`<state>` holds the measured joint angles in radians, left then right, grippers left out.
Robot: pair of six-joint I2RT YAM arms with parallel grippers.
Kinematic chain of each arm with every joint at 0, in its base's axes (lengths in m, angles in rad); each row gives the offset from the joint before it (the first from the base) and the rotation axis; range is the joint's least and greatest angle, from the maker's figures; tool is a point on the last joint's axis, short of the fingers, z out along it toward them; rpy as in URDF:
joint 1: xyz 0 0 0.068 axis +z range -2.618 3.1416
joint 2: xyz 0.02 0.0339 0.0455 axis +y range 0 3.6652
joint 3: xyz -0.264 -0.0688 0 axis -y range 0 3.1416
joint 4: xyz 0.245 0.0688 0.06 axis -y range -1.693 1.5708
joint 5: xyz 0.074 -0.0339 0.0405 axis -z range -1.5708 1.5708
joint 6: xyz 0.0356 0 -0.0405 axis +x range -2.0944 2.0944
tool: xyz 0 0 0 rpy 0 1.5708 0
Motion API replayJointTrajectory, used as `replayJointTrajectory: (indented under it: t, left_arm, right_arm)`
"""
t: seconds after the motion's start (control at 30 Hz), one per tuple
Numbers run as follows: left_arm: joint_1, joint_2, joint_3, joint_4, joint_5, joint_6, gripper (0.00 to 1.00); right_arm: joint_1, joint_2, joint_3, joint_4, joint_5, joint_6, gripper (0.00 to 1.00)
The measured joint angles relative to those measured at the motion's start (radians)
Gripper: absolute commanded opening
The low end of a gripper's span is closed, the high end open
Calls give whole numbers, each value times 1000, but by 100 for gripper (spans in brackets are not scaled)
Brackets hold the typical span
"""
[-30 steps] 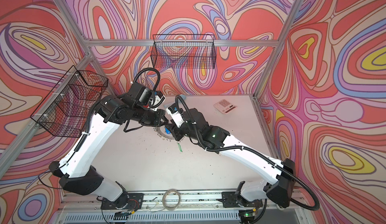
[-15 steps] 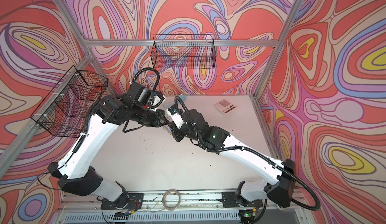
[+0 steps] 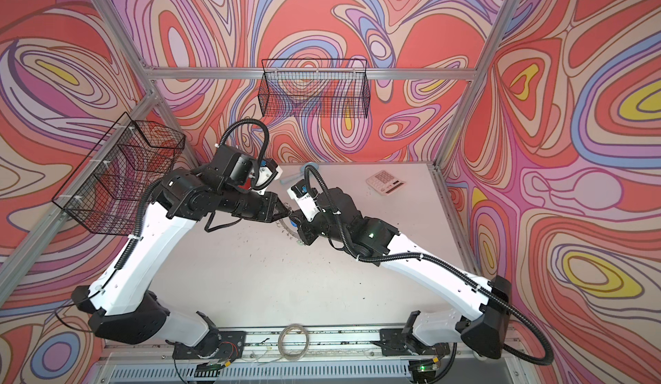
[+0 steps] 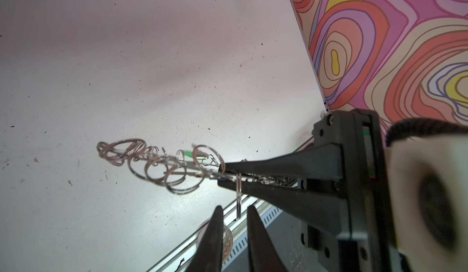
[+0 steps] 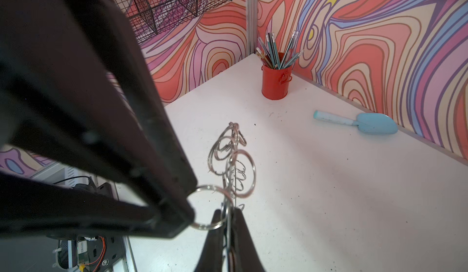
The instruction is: Put the keys on the keyring
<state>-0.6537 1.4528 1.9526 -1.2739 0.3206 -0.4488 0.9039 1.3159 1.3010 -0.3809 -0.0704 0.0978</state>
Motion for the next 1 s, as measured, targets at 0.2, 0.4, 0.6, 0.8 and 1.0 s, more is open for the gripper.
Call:
replayJointTrajectory:
  t: [0.2,0.4,0.6,0.8,1.0]
  left_arm:
    - [0,-208,-192,182,-19,0,38]
    - [-23,-367,-460,422,-94,0,36]
    - [-40,-414,-633,606,-143,0,37]
    - [-40,-410,-660,697,-167,0,36]
    - [-40,-403,-686,761,-175,2,32]
  right_arm:
    - [-6,0,0,14,-42,76,0]
    - [-19,33,26,14,-72,198,0]
    - [-64,61,29,35,-130,322,0]
    - [-66,61,29,69,-169,377,0]
    - [-67,64,29,97,-194,402,0]
